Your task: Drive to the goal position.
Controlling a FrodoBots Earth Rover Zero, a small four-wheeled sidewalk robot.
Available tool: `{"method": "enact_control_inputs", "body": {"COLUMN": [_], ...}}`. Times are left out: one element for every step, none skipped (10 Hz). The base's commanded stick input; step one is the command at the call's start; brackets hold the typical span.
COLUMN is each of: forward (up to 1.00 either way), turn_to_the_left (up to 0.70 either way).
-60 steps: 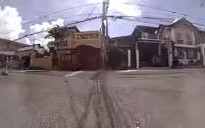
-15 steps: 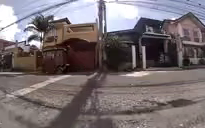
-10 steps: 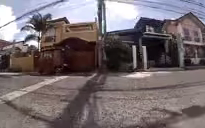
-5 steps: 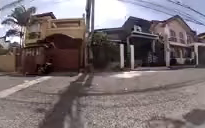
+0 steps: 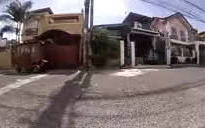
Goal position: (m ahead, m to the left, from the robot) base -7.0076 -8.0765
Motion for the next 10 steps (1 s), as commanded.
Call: {"method": "enact_control_inputs", "body": {"forward": [0.7,0.7,0.7,0.7,0.7,0.7,0.7,0.7,0.7,0.7], "turn_to_the_left": [-0.27,-0.27,-0.27,-0.27,-0.27,-0.27,-0.27,-0.27,-0.27,-0.27]}}
